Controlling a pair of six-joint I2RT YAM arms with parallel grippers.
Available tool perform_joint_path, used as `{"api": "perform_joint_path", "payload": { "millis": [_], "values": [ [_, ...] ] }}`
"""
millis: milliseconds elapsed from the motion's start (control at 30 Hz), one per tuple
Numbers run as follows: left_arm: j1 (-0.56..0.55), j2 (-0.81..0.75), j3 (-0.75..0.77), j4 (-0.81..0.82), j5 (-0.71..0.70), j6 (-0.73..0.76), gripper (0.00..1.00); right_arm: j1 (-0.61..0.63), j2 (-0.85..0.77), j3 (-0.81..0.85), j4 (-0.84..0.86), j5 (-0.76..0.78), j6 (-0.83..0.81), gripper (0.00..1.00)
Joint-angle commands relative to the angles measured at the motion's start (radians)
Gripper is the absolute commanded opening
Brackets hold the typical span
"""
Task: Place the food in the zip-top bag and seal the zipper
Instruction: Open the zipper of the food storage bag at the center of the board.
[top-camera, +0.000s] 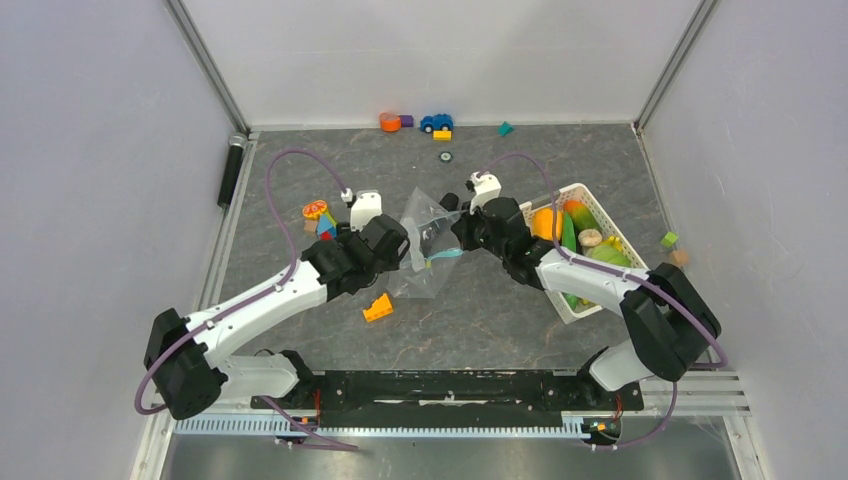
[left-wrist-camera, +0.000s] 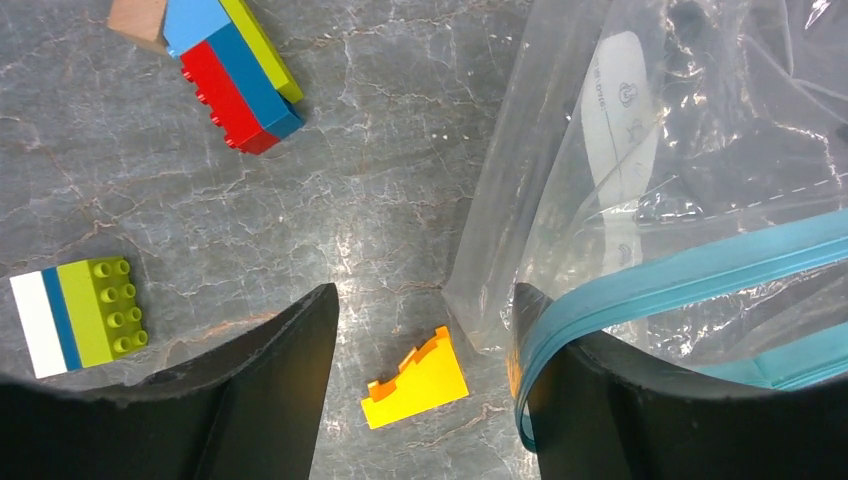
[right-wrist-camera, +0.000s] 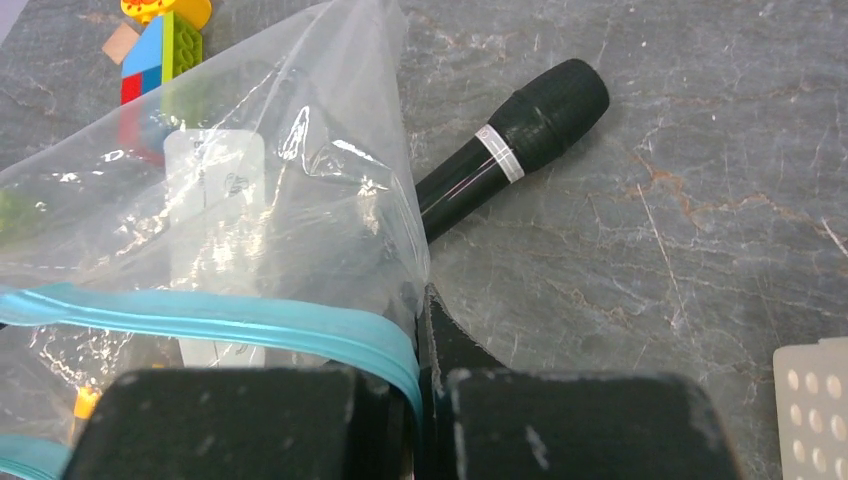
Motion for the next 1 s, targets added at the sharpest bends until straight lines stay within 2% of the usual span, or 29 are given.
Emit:
{"api": "perform_joint_path", "payload": {
  "millis": [0, 100, 133, 200, 233, 333, 367, 400, 500, 567, 667, 767, 867, 967],
  "values": [
    [0.006, 0.005, -0.024, 0.045, 0.058, 0.016, 0.71, -0.01, -0.045, -0.029, 0.019, -0.011, 0.028, 0.0],
    [0.006, -0.027, -0.093, 0.143, 0.164, 0.018, 0.65, -0.01, -0.046, -0.032, 0.021, -0.019, 0.037, 0.0],
    [0.006, -0.044, -0.118, 0.186, 0.201, 0.015, 0.54, -0.01, -0.045, -0.032, 0.023, -0.025, 0.038, 0.0],
    [0.005, -0.07, -0.161, 0.259, 0.253, 0.017, 0.15, -0.01, -0.044, -0.03, 0.023, -0.036, 0.03, 0.0],
    [0.006, -0.082, -0.169, 0.274, 0.261, 0.013, 0.03, -0.009, -0.048, -0.029, 0.028, -0.05, 0.017, 0.01],
    [0.006, -0.113, -0.168, 0.298, 0.236, 0.024, 0.02, -0.011, -0.076, -0.028, 0.043, -0.104, -0.05, 0.2],
    [0.006, -0.117, -0.16, 0.295, 0.214, 0.022, 0.02, -0.011, -0.093, -0.032, 0.055, -0.125, -0.073, 0.29],
    [0.007, -0.119, -0.147, 0.286, 0.187, 0.023, 0.02, -0.01, -0.117, -0.04, 0.08, -0.163, -0.108, 0.42],
    [0.008, -0.099, -0.104, 0.237, 0.106, 0.009, 0.02, -0.012, -0.205, -0.069, 0.134, -0.292, -0.195, 0.72],
    [0.01, -0.081, -0.076, 0.216, 0.075, 0.0, 0.02, -0.01, -0.262, -0.079, 0.139, -0.354, -0.232, 0.96],
    [0.015, -0.058, -0.056, 0.216, 0.05, -0.008, 0.02, -0.012, -0.345, -0.1, 0.119, -0.44, -0.257, 0.98],
    [0.034, -0.034, -0.026, 0.225, 0.046, -0.012, 0.02, -0.012, -0.439, -0.13, 0.075, -0.398, -0.25, 0.98],
    [0.056, -0.012, 0.009, 0.236, 0.063, 0.008, 0.02, -0.011, -0.512, -0.146, -0.042, -0.172, -0.221, 0.98],
    [0.082, 0.014, 0.038, 0.212, 0.037, 0.003, 0.02, -0.021, -0.565, -0.152, -0.201, 0.17, -0.176, 0.98]
  ]
}}
